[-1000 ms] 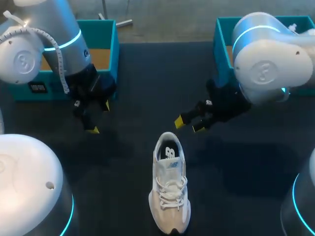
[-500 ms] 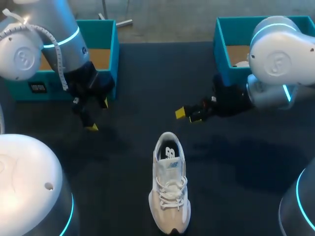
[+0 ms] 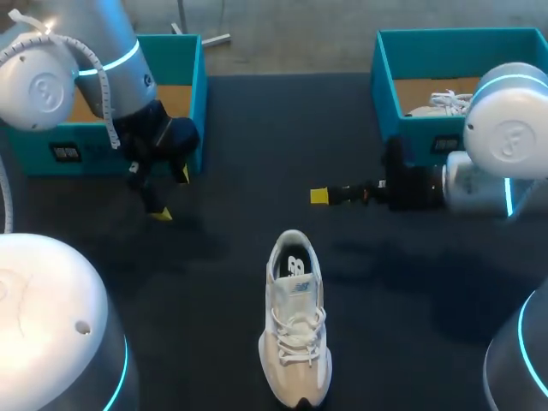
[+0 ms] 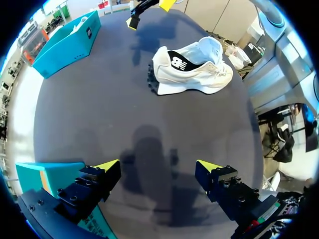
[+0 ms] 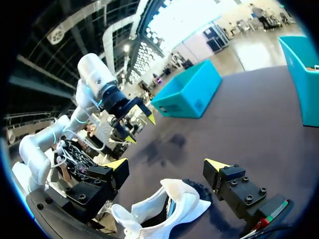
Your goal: Take the shoe out of the shoebox, open the shoe tongue, remove and reinsert the insole, then place the shoe into the shoebox
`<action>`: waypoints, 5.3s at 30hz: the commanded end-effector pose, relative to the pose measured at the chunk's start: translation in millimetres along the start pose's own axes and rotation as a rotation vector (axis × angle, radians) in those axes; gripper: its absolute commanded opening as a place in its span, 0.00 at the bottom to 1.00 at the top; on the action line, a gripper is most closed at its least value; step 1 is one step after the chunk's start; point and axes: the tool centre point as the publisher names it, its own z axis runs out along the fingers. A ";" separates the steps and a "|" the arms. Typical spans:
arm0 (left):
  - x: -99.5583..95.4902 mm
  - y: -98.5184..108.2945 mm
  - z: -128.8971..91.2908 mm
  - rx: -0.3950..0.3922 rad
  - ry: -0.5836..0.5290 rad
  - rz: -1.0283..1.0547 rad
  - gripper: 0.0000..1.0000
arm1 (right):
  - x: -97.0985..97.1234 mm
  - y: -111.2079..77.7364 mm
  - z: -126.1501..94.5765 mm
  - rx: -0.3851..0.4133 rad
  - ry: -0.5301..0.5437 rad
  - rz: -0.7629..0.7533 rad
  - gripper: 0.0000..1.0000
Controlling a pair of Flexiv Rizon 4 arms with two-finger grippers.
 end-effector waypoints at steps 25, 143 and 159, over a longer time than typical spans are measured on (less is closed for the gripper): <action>-15.1 -6.8 -9.0 -0.038 0.027 0.002 1.00 | -9.4 13.0 7.5 -0.228 -0.087 -0.138 1.00; -30.9 -10.9 -15.8 -0.031 0.035 -0.122 1.00 | -38.2 36.4 2.9 0.037 0.104 -0.090 1.00; -18.8 -3.6 -16.4 -0.019 0.024 -0.122 1.00 | -30.6 36.5 11.9 0.279 0.114 -0.002 1.00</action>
